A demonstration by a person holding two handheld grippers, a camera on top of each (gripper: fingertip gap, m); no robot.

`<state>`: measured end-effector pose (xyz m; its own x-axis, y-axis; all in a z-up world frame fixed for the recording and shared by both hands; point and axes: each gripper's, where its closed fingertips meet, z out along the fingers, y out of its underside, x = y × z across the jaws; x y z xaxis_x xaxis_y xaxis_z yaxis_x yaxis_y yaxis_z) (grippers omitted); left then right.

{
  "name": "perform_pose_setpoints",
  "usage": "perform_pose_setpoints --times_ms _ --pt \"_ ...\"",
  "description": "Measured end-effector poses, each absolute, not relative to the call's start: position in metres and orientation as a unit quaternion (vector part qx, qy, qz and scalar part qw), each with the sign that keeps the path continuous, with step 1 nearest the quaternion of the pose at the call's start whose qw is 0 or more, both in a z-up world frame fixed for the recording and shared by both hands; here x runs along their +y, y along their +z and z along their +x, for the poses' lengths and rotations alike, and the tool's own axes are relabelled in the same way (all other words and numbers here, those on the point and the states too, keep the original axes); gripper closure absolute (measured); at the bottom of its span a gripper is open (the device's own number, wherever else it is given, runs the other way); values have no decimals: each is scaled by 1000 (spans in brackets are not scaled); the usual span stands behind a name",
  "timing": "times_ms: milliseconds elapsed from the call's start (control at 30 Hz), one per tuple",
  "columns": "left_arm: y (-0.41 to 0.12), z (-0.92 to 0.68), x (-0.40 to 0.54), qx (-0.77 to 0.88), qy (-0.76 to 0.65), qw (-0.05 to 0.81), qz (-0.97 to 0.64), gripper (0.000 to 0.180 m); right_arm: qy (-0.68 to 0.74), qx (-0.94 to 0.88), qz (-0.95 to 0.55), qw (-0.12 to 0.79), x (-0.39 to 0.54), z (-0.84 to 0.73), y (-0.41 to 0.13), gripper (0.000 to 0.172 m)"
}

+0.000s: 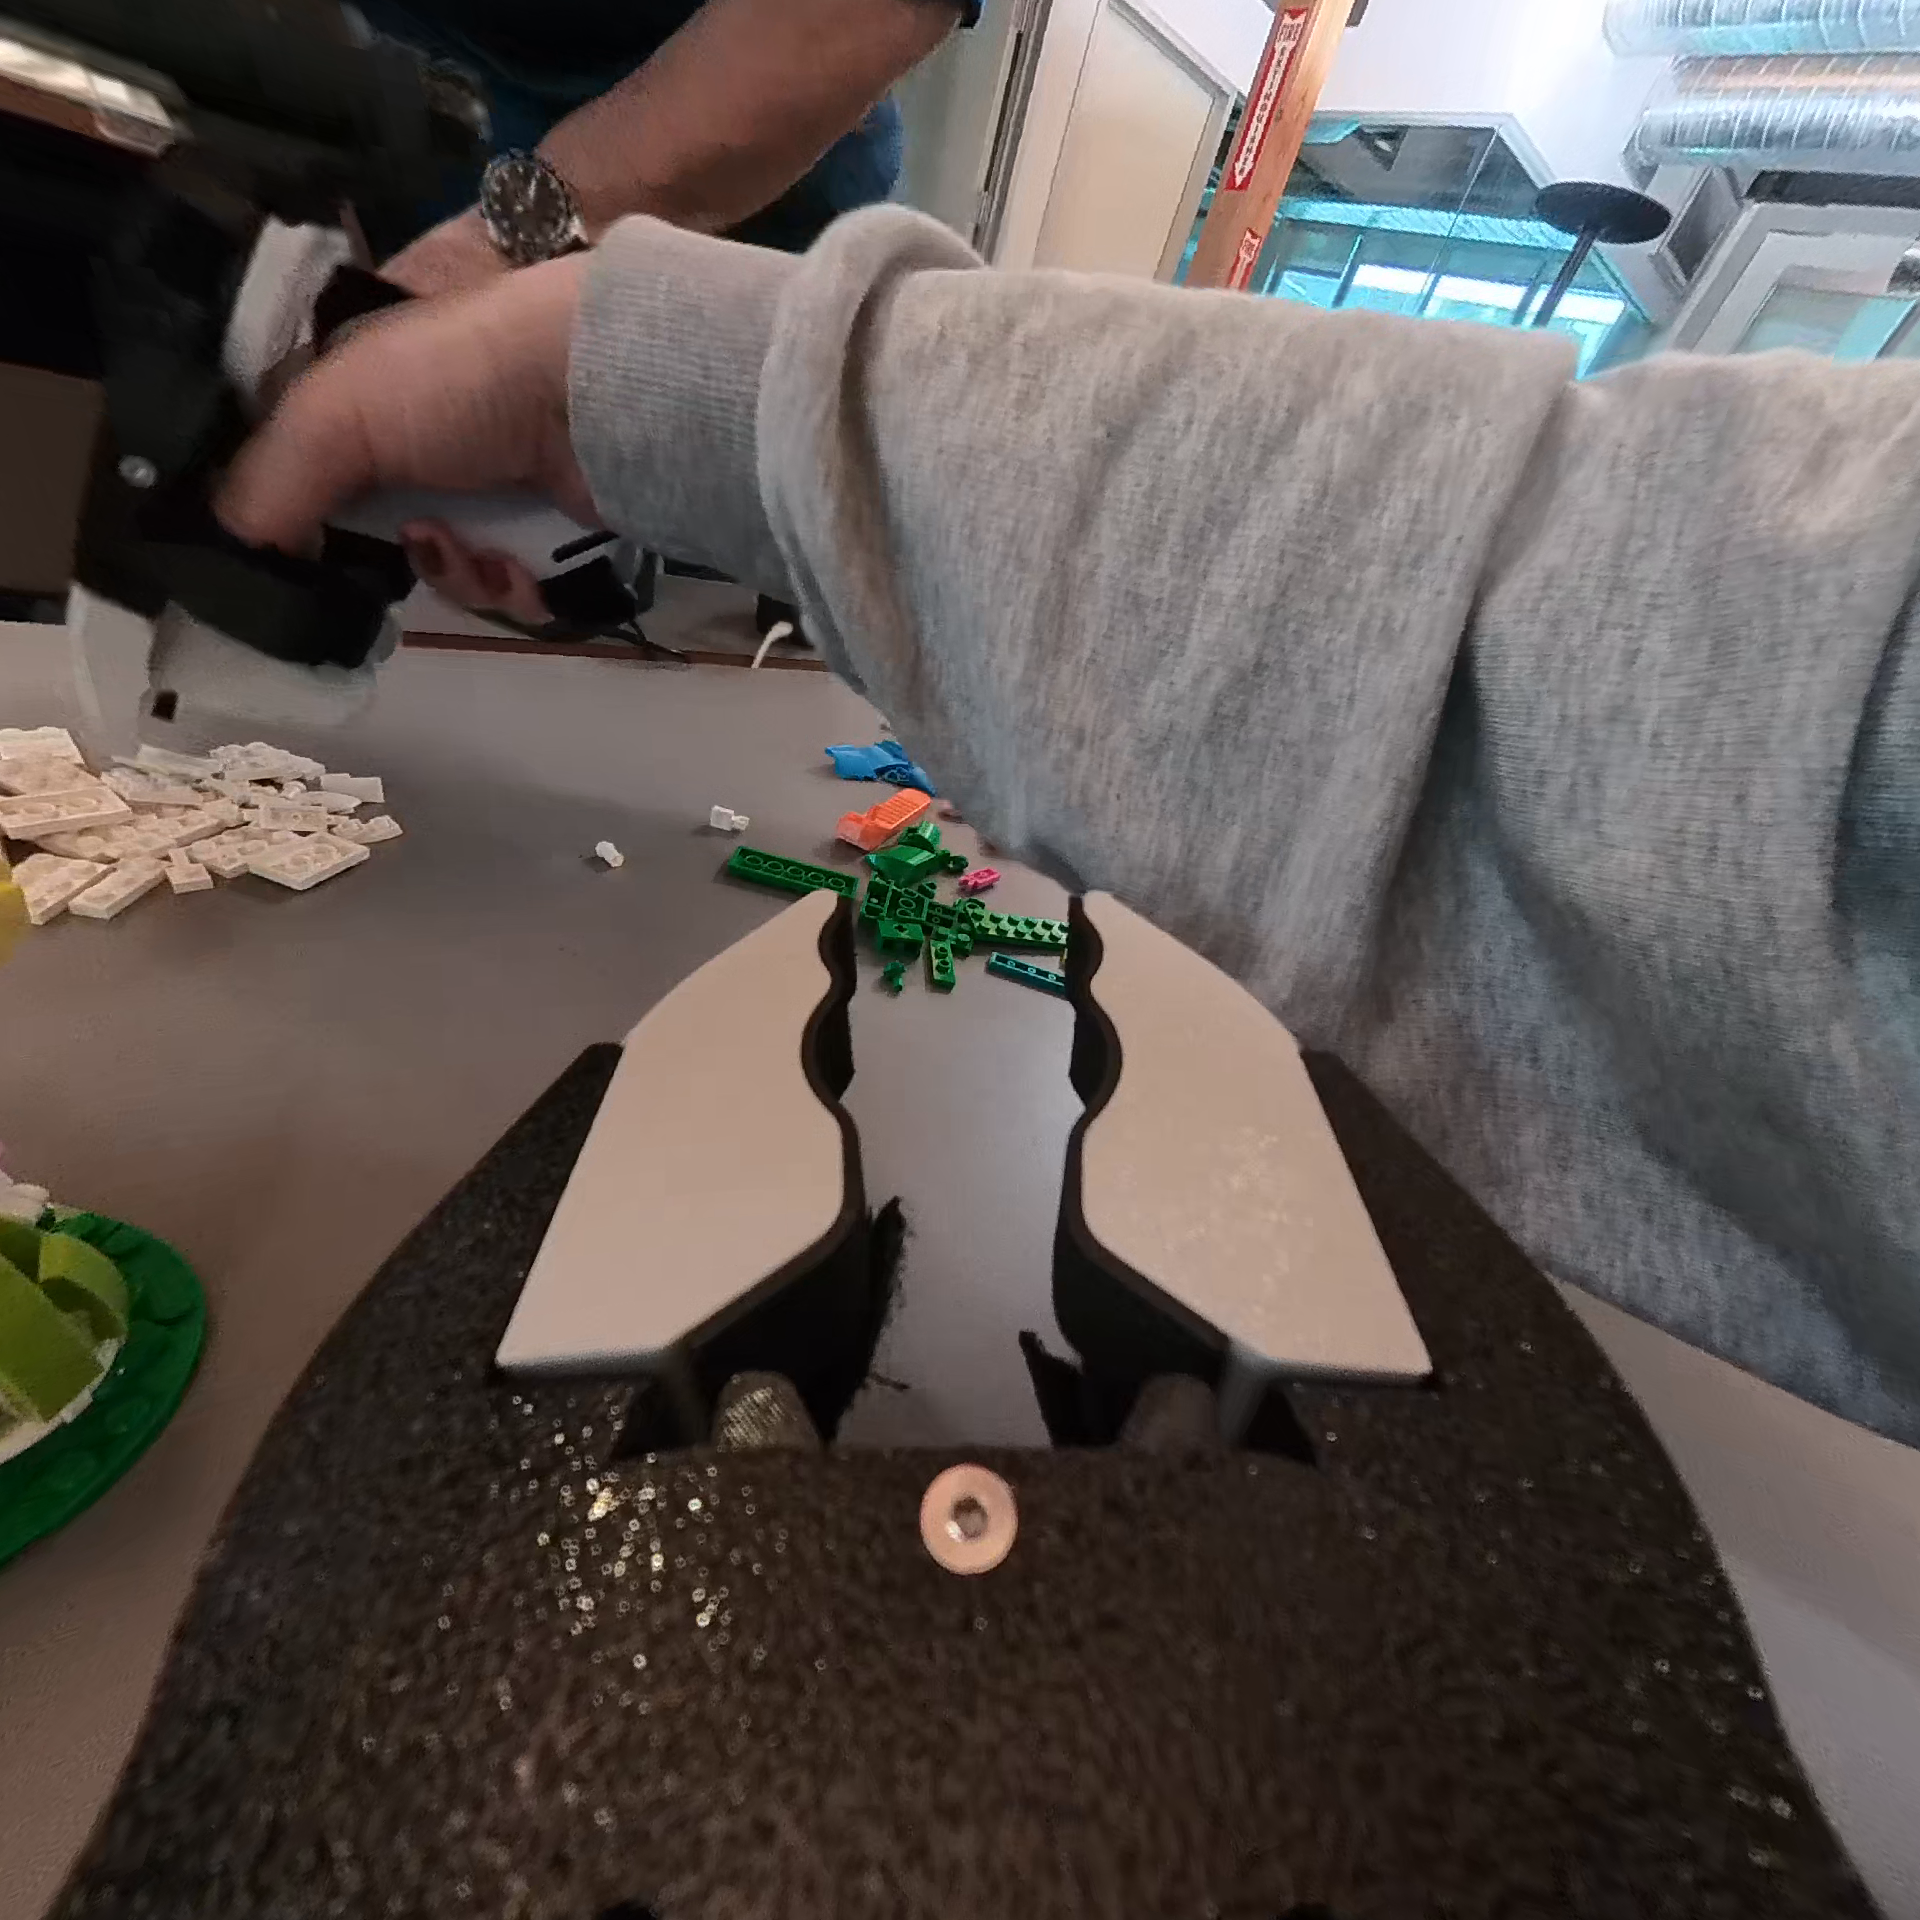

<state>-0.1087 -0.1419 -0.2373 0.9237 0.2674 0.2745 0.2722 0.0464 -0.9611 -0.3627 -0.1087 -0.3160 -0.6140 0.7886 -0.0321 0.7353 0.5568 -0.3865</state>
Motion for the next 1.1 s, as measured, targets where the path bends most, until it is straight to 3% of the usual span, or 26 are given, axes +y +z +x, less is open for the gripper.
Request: perform_pose_setpoints --times_ms 133,300,600,700,1100 --pt "-237 -109 -142 -195 0 696 -691 142 194 -877 -432 81 -77 -340 -300 149" --pt "-238 -110 -141 -195 1 695 -692 142 104 -901 -417 54 -18 -275 -317 153" --pt "-239 -111 -142 -196 2 694 -692 142 85 -897 -433 34 7 -235 -335 155" --pt "-239 -111 -142 -196 1 694 -693 142 83 -898 -430 33 7 -237 -335 165" --pt "-238 -110 -142 -194 1 696 -692 142 189 -914 -338 123 -94 -337 -310 166"
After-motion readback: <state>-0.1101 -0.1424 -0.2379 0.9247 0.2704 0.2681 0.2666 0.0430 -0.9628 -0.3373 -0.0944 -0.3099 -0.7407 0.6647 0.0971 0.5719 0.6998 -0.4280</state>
